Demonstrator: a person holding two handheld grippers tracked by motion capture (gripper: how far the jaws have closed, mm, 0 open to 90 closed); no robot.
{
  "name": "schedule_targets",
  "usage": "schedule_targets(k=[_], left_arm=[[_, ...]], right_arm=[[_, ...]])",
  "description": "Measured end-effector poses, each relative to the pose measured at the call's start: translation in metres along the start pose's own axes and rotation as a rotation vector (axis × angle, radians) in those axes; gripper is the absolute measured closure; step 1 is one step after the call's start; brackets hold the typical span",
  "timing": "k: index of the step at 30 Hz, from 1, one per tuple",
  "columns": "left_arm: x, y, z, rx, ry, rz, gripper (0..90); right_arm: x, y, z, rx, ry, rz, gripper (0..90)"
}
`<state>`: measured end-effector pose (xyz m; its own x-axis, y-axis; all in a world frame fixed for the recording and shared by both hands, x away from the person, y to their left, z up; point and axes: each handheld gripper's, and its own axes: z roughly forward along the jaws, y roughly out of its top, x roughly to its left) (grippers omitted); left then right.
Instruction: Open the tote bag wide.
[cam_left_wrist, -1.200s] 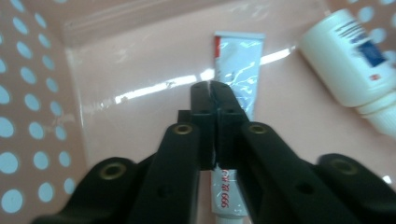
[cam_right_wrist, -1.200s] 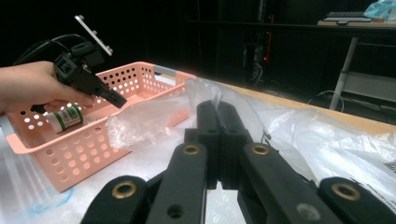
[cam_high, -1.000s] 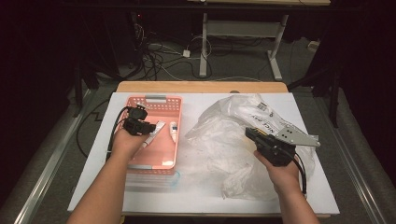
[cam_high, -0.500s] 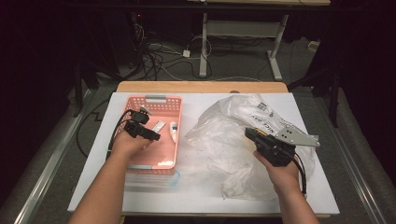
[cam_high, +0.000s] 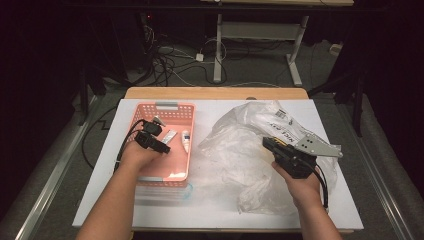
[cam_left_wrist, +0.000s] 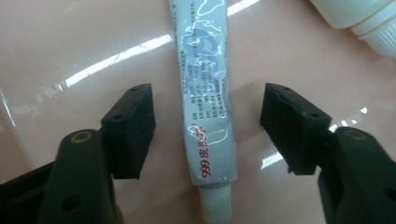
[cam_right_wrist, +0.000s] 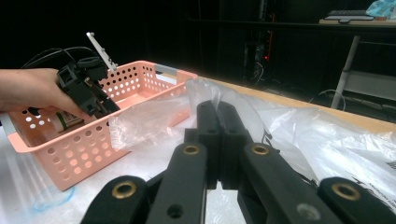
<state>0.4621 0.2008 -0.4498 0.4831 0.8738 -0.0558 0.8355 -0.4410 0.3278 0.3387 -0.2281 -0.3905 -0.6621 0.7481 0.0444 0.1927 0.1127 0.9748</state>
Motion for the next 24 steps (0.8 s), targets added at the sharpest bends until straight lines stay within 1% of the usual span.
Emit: schedule_targets(k=[4, 5, 7, 8, 10, 16, 24], left_arm=[[-0.0020, -0.0002, -0.0011, -0.010, 0.000, 0.001, 46.1], [-0.0024, -0.0002, -0.0013, -0.012, 0.000, 0.003, 50.5], [-0.0031, 0.0001, -0.0014, -0.014, 0.002, 0.005, 55.2], [-0.0034, 0.0002, -0.0016, -0.015, 0.000, 0.008, 59.3], [-0.0037, 0.0003, -0.0016, -0.017, -0.002, 0.012, 63.3], [-0.0026, -0.0003, -0.0016, -0.022, -0.011, 0.008, 65.1], [-0.0029, -0.0001, -0.0020, -0.022, -0.010, 0.007, 66.1]], right_arm=[[0.0003, 0.0001, -0.0005, 0.000, -0.001, 0.003, 90.0], [0.0002, 0.0002, -0.0005, -0.001, -0.001, 0.002, 90.0], [0.0002, 0.0001, -0.0007, 0.000, 0.000, -0.002, 90.0], [0.0003, 0.0001, -0.0008, 0.000, 0.000, -0.001, 90.0], [0.0005, 0.0001, -0.0009, 0.000, 0.001, 0.000, 90.0], [0.0004, 0.0001, -0.0008, -0.001, -0.001, 0.002, 90.0], [0.0005, 0.0005, -0.0010, -0.004, -0.001, 0.000, 90.0]])
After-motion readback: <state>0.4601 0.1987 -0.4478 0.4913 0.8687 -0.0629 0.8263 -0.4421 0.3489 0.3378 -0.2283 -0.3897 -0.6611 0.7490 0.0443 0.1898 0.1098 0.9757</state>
